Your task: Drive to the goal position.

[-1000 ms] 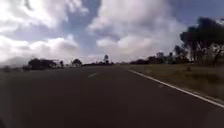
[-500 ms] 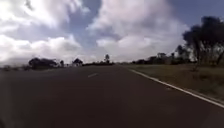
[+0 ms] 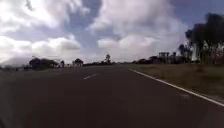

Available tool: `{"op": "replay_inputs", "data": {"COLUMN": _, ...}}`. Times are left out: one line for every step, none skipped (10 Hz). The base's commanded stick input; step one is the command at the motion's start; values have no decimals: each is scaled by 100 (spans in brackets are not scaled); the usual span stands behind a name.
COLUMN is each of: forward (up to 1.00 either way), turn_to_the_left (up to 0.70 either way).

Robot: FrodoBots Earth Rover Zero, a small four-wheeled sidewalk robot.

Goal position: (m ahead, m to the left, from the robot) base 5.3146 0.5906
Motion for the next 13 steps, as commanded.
{"op": "replay_inputs", "data": {"forward": 100, "turn_to_the_left": 0}}
{"op": "replay_inputs", "data": {"forward": 100, "turn_to_the_left": 0}}
{"op": "replay_inputs", "data": {"forward": 100, "turn_to_the_left": 0}}
{"op": "replay_inputs", "data": {"forward": 100, "turn_to_the_left": 0}}
{"op": "replay_inputs", "data": {"forward": 100, "turn_to_the_left": 0}}
{"op": "replay_inputs", "data": {"forward": 100, "turn_to_the_left": 0}}
{"op": "replay_inputs", "data": {"forward": 100, "turn_to_the_left": 0}}
{"op": "replay_inputs", "data": {"forward": 100, "turn_to_the_left": 0}}
{"op": "replay_inputs", "data": {"forward": 100, "turn_to_the_left": 0}}
{"op": "replay_inputs", "data": {"forward": 100, "turn_to_the_left": 0}}
{"op": "replay_inputs", "data": {"forward": 100, "turn_to_the_left": 0}}
{"op": "replay_inputs", "data": {"forward": 100, "turn_to_the_left": 0}}
{"op": "replay_inputs", "data": {"forward": 100, "turn_to_the_left": 0}}
